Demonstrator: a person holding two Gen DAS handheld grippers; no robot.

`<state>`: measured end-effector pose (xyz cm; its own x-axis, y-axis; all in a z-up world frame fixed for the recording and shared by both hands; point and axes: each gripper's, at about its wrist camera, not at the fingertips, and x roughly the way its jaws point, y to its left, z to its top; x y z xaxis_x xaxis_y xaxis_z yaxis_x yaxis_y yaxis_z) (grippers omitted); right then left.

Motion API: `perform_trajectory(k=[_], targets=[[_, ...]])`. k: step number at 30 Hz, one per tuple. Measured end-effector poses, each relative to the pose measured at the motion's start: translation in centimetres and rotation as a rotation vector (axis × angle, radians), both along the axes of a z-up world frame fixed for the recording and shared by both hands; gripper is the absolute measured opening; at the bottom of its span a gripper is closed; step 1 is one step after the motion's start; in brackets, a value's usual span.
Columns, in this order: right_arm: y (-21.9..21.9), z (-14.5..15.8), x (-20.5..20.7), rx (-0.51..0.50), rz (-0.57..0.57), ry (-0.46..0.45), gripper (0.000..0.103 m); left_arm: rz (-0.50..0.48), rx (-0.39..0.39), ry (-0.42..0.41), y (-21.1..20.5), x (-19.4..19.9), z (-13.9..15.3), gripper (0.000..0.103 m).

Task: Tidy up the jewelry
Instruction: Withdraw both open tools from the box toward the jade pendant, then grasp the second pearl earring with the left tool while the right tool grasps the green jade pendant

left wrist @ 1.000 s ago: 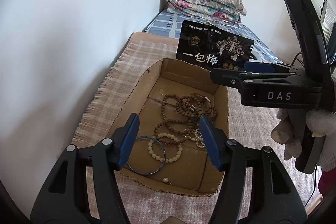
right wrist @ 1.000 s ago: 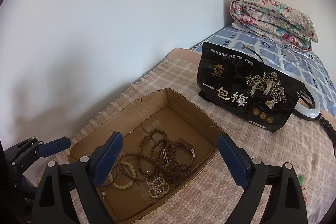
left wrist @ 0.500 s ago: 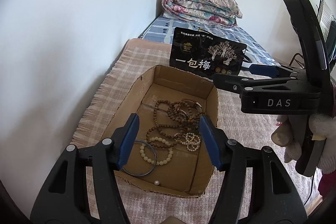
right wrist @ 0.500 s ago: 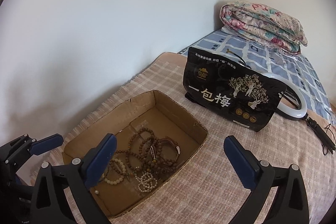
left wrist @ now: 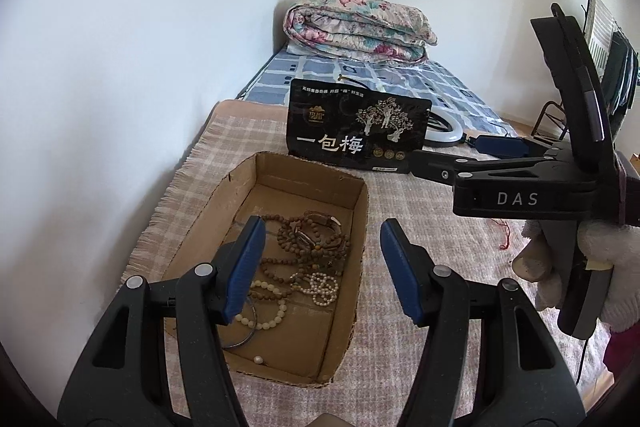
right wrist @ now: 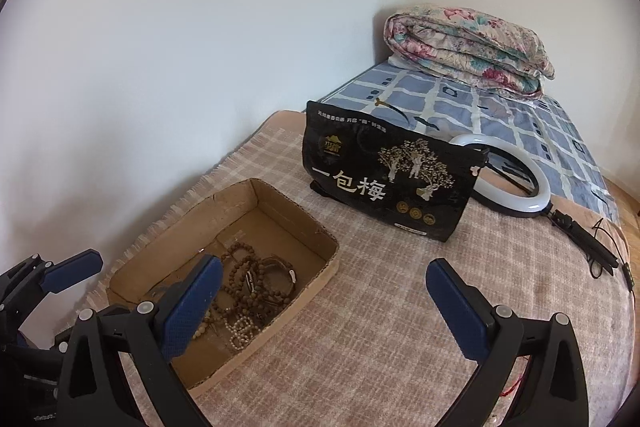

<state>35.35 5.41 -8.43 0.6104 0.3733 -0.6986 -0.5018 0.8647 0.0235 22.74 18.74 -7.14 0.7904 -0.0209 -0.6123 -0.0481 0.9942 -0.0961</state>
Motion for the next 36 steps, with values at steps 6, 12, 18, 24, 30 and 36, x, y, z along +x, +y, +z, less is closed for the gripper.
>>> perform_trajectory(k=[6, 12, 18, 24, 30, 36], targets=[[-3.5, 0.8, 0.2, 0.018, -0.054, -0.006, 0.103, -0.039, 0.011, -0.012, -2.4, 0.2, 0.5, 0.062], [-7.0, 1.5, 0.3, 0.017, -0.100, -0.025, 0.103, -0.079, 0.023, -0.022, -5.1, 0.5, 0.8, 0.062], [-10.5, 1.9, 0.3, 0.016, -0.143, -0.025, 0.103, -0.118, 0.022, -0.028, -7.8, 0.9, 1.0, 0.061], [-13.8, 2.0, 0.2, -0.005, -0.181, -0.033, 0.103, -0.156, 0.026, -0.026, -10.4, 1.5, 0.9, 0.062], [-17.0, 2.2, 0.2, -0.010, -0.217, -0.028, 0.103, -0.193, 0.021, -0.024, -12.9, 2.0, 0.8, 0.062], [-19.8, 1.9, 0.1, -0.026, -0.241, -0.022, 0.103, -0.227, 0.013, -0.018, -15.3, 2.6, 0.3, 0.062]])
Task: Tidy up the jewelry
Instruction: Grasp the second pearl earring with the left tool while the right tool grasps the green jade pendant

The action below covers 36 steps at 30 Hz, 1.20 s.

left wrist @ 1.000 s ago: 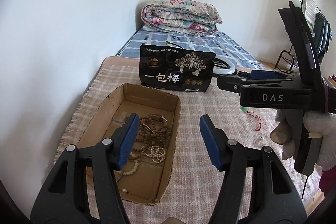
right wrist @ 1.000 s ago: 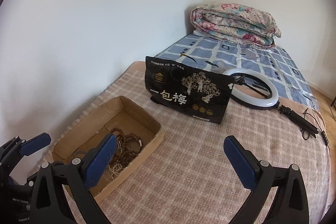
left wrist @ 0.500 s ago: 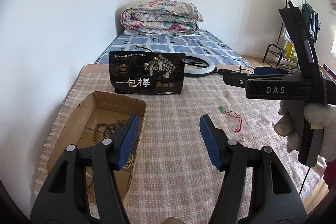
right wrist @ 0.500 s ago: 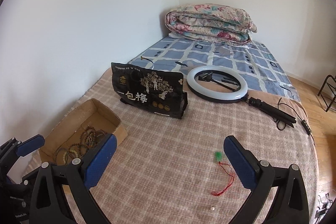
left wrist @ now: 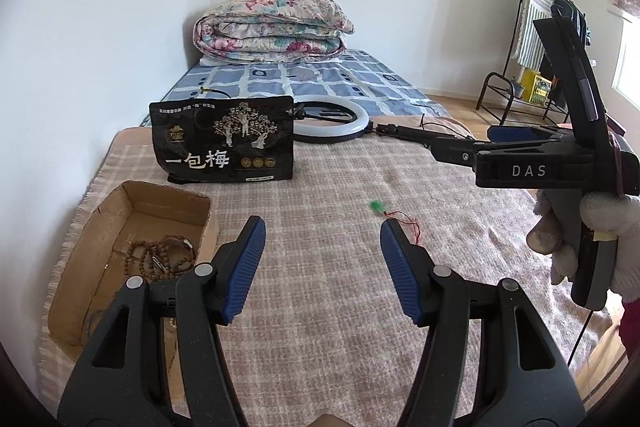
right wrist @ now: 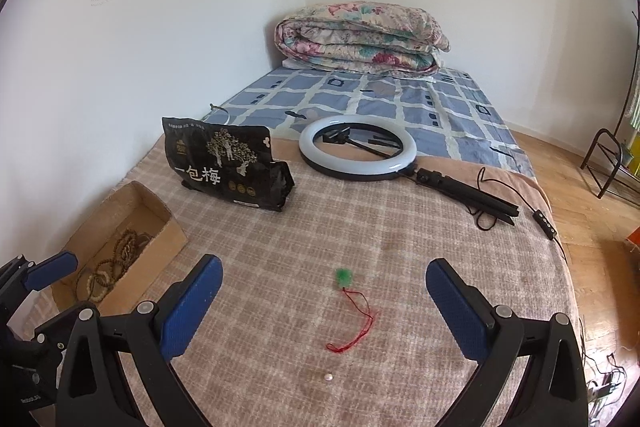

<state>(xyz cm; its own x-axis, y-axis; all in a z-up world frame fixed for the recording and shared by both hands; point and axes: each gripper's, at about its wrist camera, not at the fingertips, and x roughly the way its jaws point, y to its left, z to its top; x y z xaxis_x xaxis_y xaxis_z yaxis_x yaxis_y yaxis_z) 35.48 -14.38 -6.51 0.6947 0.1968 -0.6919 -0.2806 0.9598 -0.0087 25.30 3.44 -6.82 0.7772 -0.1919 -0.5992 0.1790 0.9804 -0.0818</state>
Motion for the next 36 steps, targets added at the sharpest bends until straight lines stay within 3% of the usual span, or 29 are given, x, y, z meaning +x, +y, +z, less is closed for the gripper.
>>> perform_trajectory(k=[16, 24, 29, 31, 36], targets=[[-7.8, -2.0, 0.6, 0.016, -0.042, 0.034, 0.101, -0.116, 0.006, 0.067, -5.8, 1.6, -3.3, 0.061], [-9.2, -3.9, 2.3, 0.054, -0.005, 0.074, 0.091, -0.177, -0.039, 0.097, -7.6, 1.6, -5.2, 0.061], [-9.1, -5.8, 3.8, 0.079, 0.047, 0.117, 0.085, -0.208, -0.017, 0.123, -9.4, 2.2, -7.1, 0.054], [-9.0, -6.6, 4.5, 0.078, 0.061, 0.131, 0.082, -0.218, -0.019, 0.148, -10.2, 2.7, -8.2, 0.045], [-8.2, -8.6, 6.4, 0.082, 0.103, 0.168, 0.073, -0.234, 0.004, 0.168, -11.6, 3.1, -10.7, 0.044]])
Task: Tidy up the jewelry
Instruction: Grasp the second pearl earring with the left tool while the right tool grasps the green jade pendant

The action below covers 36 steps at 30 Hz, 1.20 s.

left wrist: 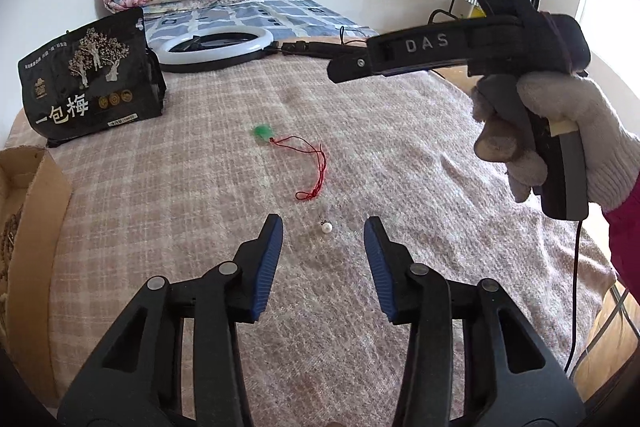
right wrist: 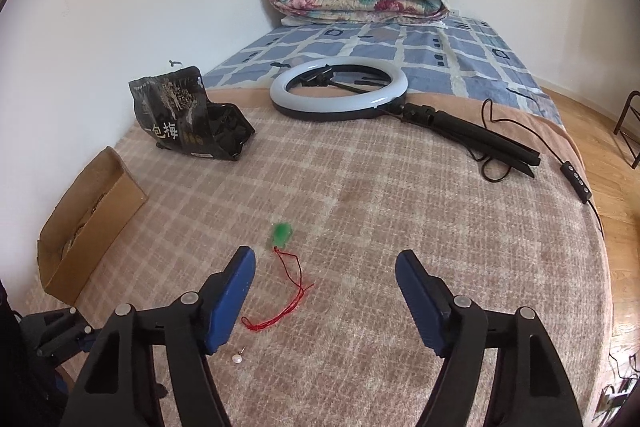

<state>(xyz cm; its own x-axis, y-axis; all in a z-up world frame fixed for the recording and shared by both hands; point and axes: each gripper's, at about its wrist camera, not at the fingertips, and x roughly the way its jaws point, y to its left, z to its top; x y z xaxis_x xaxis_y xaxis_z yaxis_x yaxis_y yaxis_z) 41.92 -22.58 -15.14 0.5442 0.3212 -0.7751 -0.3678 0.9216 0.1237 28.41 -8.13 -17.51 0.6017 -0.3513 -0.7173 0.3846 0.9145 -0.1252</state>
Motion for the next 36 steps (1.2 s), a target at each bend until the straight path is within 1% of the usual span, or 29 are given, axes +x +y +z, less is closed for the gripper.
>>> perform_trajectory(k=[4, 9, 11, 12, 15, 17, 18, 19, 21, 22, 24, 31, 36], targets=[[0.4, -1.3, 1.2, -0.013, 0.004, 0.008, 0.073, 0.007, -0.013, 0.023, -0.5, 0.6, -1.5, 0.044], [-0.6, -3.0, 2.0, -0.040, -0.024, 0.023, 0.073, 0.038, -0.021, 0.053, -1.3, 1.9, -3.3, 0.042], [-1.4, -3.5, 2.2, -0.053, -0.036, 0.026, 0.073, 0.049, -0.009, 0.060, -1.7, 2.3, -3.9, 0.038], [-1.8, -3.7, 2.2, -0.056, -0.043, 0.027, 0.073, 0.052, -0.009, 0.068, -1.9, 2.6, -4.2, 0.033], [-2.8, -4.1, 2.3, -0.051, -0.055, 0.031, 0.073, 0.062, 0.000, 0.076, -2.3, 3.0, -4.8, 0.032], [-3.2, -4.2, 2.4, -0.051, -0.056, 0.027, 0.073, 0.062, 0.012, 0.080, -2.5, 3.0, -5.2, 0.029], [-3.3, -4.2, 2.4, -0.050, -0.055, 0.025, 0.073, 0.066, 0.020, 0.079, -2.6, 3.1, -5.3, 0.024], [-3.3, -4.3, 2.5, -0.049, -0.052, 0.024, 0.073, 0.073, 0.023, 0.080, -2.5, 3.1, -5.4, 0.022], [-3.2, -4.3, 2.6, -0.046, -0.045, 0.020, 0.073, 0.083, 0.018, 0.083, -2.3, 3.3, -5.5, 0.018], [-3.0, -4.4, 2.7, -0.044, -0.039, 0.019, 0.073, 0.091, 0.016, 0.085, -2.2, 3.3, -5.4, 0.013], [-2.4, -4.6, 2.9, -0.038, -0.022, 0.020, 0.072, 0.107, 0.008, 0.089, -1.9, 3.4, -5.5, 0.007], [0.6, -5.5, 3.7, -0.027, 0.059, 0.038, 0.072, 0.122, -0.004, 0.096, -1.3, 3.7, -5.5, 0.007], [2.5, -6.4, 4.5, -0.006, 0.096, 0.060, 0.068, 0.129, -0.022, 0.098, -0.7, 3.5, -5.5, 0.006]])
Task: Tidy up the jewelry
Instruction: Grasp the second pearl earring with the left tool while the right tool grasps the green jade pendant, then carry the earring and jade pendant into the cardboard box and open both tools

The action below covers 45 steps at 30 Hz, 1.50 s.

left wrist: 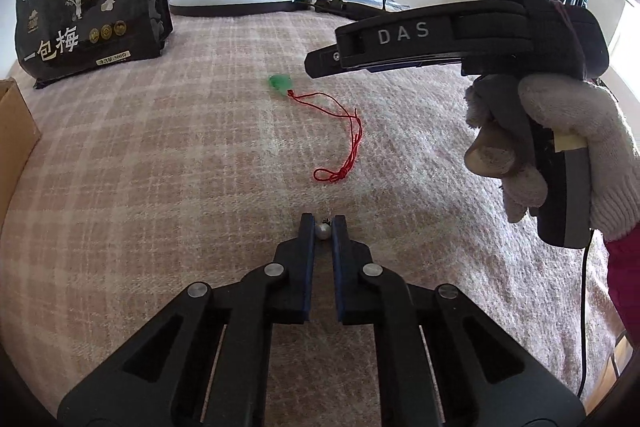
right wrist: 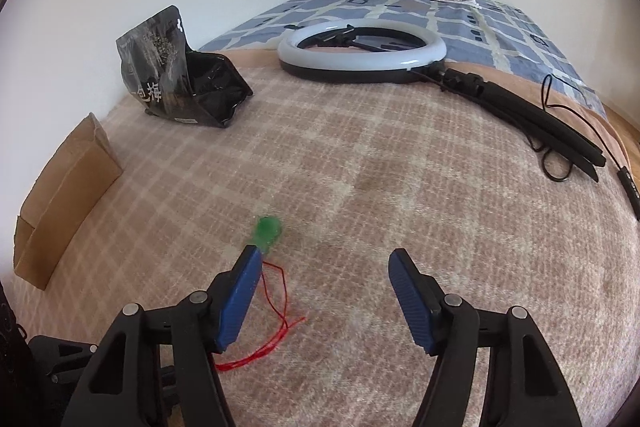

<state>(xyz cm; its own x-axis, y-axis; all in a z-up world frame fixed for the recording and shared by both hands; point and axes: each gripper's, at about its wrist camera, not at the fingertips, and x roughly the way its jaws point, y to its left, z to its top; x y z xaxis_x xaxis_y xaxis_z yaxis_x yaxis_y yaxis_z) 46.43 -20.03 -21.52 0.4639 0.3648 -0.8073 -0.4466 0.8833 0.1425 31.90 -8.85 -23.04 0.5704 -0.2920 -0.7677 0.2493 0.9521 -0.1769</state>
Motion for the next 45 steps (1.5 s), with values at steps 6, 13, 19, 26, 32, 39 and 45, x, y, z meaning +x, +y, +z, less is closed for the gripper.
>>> perform_trajectory(k=[6, 13, 19, 26, 32, 39, 45], targets=[[1.2, -0.9, 0.5, -0.004, 0.014, 0.014, 0.063, -0.003, -0.003, -0.003, 0.1, 0.0, 0.0, 0.006], [2.3, -1.8, 0.8, -0.026, 0.026, 0.019, 0.060, 0.008, 0.010, 0.000, 0.2, -0.1, 0.0, 0.006], [3.4, -1.8, 0.9, -0.052, 0.046, 0.006, 0.054, 0.011, 0.007, 0.000, 0.3, -0.1, 0.0, 0.006], [5.2, -2.1, 0.4, -0.106, 0.088, -0.004, 0.025, 0.016, 0.006, 0.000, 0.5, -0.2, 0.1, 0.006], [4.8, -1.7, 0.2, -0.091, 0.061, 0.006, 0.014, 0.031, 0.006, 0.003, 1.2, -0.4, 0.3, 0.006], [4.5, -0.1, -0.8, -0.085, 0.052, -0.005, 0.014, 0.078, 0.010, 0.007, 2.8, -0.7, 0.8, 0.006], [3.5, 2.5, -2.0, -0.061, 0.025, -0.025, 0.014, 0.134, 0.001, 0.001, 5.1, -1.3, 2.0, 0.006]])
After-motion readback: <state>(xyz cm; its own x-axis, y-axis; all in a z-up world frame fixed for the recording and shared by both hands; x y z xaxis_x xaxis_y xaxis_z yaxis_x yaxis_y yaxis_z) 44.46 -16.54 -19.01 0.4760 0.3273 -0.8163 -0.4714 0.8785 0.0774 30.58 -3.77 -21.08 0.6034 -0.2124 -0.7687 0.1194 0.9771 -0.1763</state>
